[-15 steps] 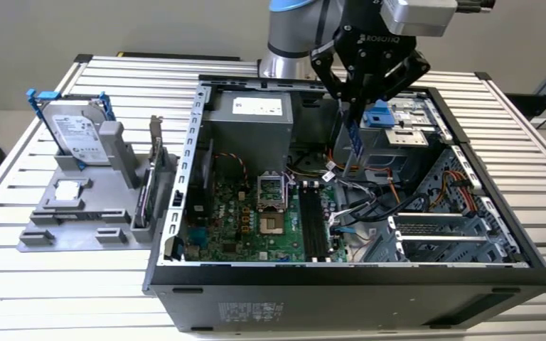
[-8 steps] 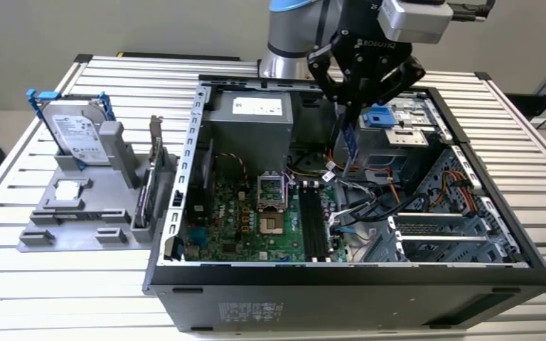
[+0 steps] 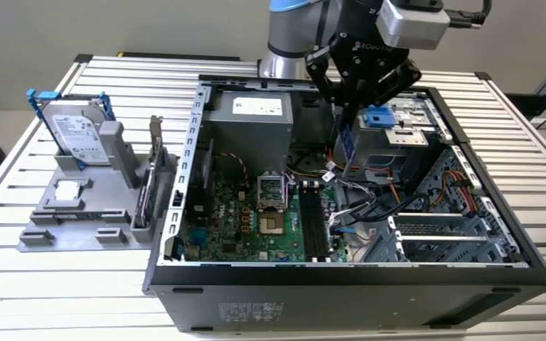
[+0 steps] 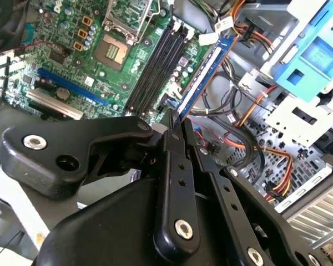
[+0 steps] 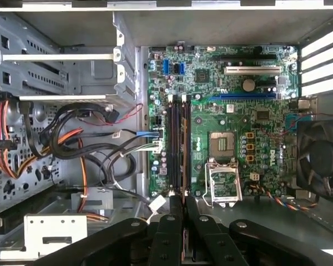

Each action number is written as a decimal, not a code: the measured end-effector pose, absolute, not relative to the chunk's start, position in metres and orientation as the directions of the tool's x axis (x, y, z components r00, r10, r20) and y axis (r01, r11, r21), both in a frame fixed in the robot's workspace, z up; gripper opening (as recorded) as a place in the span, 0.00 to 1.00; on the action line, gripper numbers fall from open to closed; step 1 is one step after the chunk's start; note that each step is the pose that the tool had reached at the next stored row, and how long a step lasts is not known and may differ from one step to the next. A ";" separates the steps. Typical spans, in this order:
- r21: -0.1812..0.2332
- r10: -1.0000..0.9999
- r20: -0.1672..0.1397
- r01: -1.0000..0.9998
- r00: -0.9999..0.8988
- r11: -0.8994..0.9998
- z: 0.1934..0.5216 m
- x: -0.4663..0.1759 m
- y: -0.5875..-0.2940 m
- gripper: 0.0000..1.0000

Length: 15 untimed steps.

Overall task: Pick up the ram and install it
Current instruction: 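Insert the ram into the slot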

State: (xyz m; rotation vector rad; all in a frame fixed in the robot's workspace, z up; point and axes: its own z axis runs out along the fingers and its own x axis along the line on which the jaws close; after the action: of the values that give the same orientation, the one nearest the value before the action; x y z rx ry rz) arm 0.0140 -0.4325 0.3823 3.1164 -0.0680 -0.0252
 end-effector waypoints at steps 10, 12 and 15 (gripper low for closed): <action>-0.060 -0.046 -0.018 -0.047 0.999 -0.997 0.380 0.014 -0.433 0.00; -0.072 -0.049 -0.016 -0.050 0.999 -0.996 0.379 0.014 -0.433 0.00; -0.078 -0.052 -0.014 -0.053 0.999 -0.996 0.379 0.014 -0.432 0.00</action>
State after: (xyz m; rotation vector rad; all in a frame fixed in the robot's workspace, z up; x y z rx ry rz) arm 0.0141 -0.4325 0.3793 3.2184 -0.0850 -0.0188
